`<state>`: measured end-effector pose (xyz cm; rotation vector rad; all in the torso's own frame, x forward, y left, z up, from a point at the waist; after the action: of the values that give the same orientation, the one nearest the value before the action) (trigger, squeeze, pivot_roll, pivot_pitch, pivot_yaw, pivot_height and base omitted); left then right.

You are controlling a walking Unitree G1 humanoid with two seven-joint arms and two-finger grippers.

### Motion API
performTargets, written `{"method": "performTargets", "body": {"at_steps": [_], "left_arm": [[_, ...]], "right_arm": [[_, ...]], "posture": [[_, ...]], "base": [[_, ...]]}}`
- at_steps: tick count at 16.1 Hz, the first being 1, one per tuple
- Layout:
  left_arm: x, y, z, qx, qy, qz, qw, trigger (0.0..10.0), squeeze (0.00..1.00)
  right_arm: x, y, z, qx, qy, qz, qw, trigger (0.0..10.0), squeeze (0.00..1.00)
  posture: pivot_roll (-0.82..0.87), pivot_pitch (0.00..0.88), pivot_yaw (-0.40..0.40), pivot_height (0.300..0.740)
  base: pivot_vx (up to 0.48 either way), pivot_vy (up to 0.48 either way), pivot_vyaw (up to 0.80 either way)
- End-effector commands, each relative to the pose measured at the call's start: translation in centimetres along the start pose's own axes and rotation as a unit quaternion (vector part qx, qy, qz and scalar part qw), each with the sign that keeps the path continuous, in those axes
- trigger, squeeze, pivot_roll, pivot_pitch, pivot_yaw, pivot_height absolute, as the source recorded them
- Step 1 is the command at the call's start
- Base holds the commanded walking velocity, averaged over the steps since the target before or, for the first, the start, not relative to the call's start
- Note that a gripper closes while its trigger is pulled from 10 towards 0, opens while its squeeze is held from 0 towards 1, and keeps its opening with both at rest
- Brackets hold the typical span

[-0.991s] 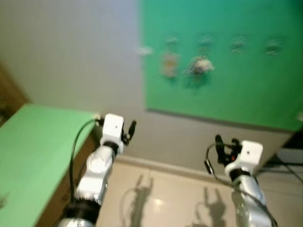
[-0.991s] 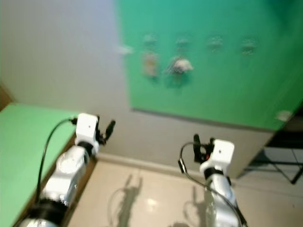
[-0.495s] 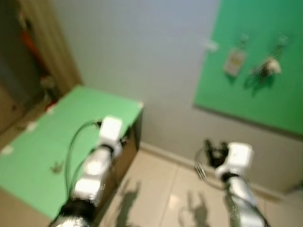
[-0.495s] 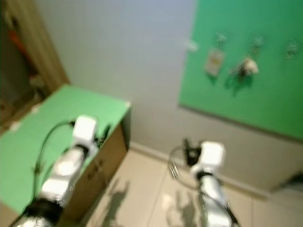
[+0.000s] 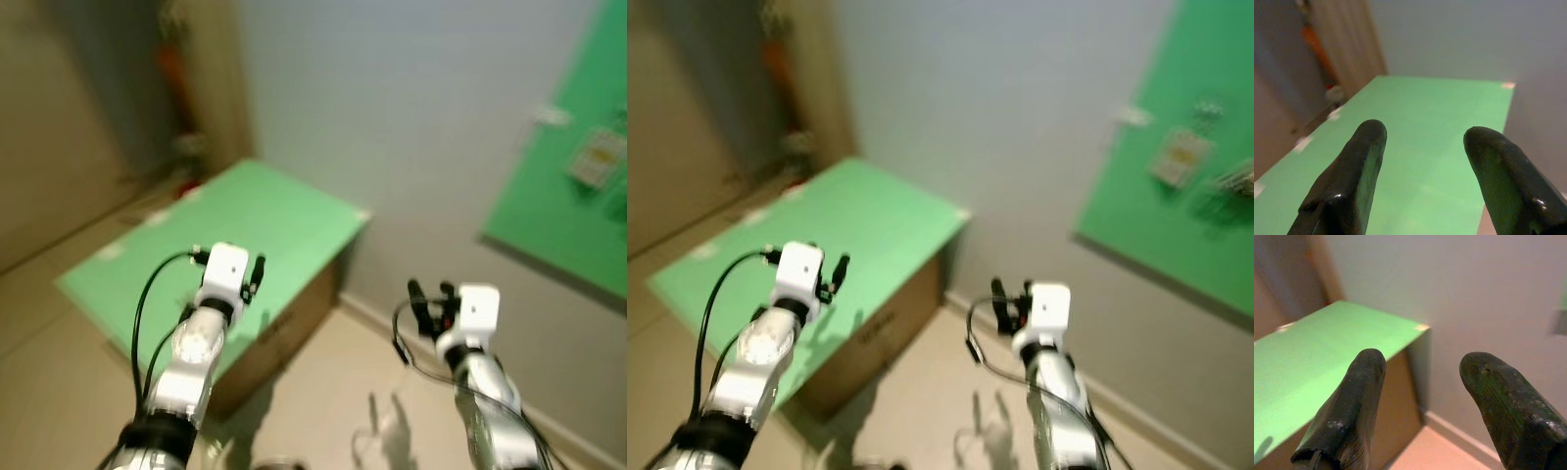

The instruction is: Hang keys on a hook

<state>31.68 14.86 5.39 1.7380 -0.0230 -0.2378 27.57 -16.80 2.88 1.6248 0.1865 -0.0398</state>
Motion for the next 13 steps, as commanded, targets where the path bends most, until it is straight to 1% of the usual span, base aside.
{"method": "performTargets", "body": {"at_steps": [1, 2, 3, 4, 5, 6, 9, 10, 11, 12, 13], "left_arm": [[0.0, 0.0, 0.1, -0.004, 0.006, 0.002, 1.0, 10.0, 0.0], [-0.2, -0.3, -0.3, -0.01, 0.018, -0.002, 1.0, 10.0, 0.0], [-0.6, -0.8, -0.6, -0.006, 0.028, -0.005, 1.0, 10.0, 0.0], [-0.8, -1.1, -0.8, -0.011, 0.033, -0.006, 0.999, 10.0, 0.0], [-0.8, -1.0, -0.6, -0.005, 0.034, -0.003, 0.999, 10.0, 0.0], [-0.6, -0.7, -0.1, 0.003, 0.025, 0.002, 1.0, 10.0, 0.0], [-0.2, -0.6, -0.2, 0.009, 0.023, -0.002, 1.0, 10.0, 0.0], [-0.1, -0.3, -0.2, 0.022, 0.018, 0.003, 1.0, 10.0, 0.0], [-0.1, -0.4, 0.1, 0.023, 0.0, -0.001, 1.0, 10.0, 0.0], [-0.1, -0.4, 0.1, -0.008, -0.006, -0.001, 1.0, 10.0, 0.0], [-0.1, -0.4, -0.2, -0.006, 0.007, -0.006, 1.0, 10.0, 0.0]], "right_arm": [[0.0, -0.1, 0.3, -0.004, -0.003, -0.002, 1.0, 10.0, 0.0], [0.3, 0.3, 0.4, -0.004, -0.008, 0.008, 1.0, 10.0, 0.0], [0.4, 0.6, 0.5, -0.007, -0.011, 0.016, 1.0, 10.0, 0.0], [0.4, 0.7, 0.7, -0.014, -0.013, 0.019, 1.0, 10.0, 0.0], [0.3, 0.6, 0.8, -0.016, -0.017, 0.018, 1.0, 10.0, 0.0], [0.3, 0.5, 0.8, -0.017, -0.016, 0.017, 1.0, 10.0, 0.0], [0.1, 0.3, 0.5, -0.024, -0.01, 0.017, 1.0, 10.0, 0.0], [0.1, 0.0, 0.5, -0.023, -0.012, 0.01, 1.0, 10.0, 0.0], [0.2, -0.2, 0.7, -0.016, -0.022, 0.005, 1.0, 10.0, 0.0], [0.4, -0.3, 0.7, -0.004, -0.024, 0.003, 1.0, 10.0, 0.0], [0.6, -0.2, 0.5, -0.011, -0.02, 0.002, 1.0, 10.0, 0.0]], "posture": [[-0.09, 0.0, 0.029, 0.74], [-0.09, 0.0, 0.028, 0.74], [-0.09, 0.0, 0.028, 0.74], [-0.09, 0.0, 0.032, 0.74], [-0.1, 0.0, 0.036, 0.74], [-0.11, 0.0, 0.041, 0.74], [-0.11, 0.0, 0.039, 0.74], [-0.1, 0.0, 0.037, 0.74], [-0.1, 0.0, 0.037, 0.74], [-0.09, 0.0, 0.038, 0.74], [-0.09, 0.0, 0.039, 0.74]], "base": [[0.0, 0.0, 0.62], [0.0, 0.0, 0.63], [0.0, 0.0, 0.63], [0.0, 0.0, 0.63], [0.0, 0.0, 0.61], [0.0, 0.0, 0.62], [0.0, 0.0, 0.6], [0.0, 0.0, 0.59], [0.0, 0.0, 0.59], [0.356, 0.0, 0.0], [0.461, 0.0, 0.0]]}}
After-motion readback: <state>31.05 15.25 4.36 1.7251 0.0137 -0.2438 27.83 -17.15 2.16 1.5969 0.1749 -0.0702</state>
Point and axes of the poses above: a point about 5 cm out from each wrist's last joint towards the gripper, its own x axis pointing out of the wrist towards the gripper, its own y axis along the axis of the wrist's last joint, z = x × y, the point moved 2 cm from there along x, pointing out of the wrist towards the gripper, and after that the axes turned 3 degrees about -x, right-handed, at the moved point
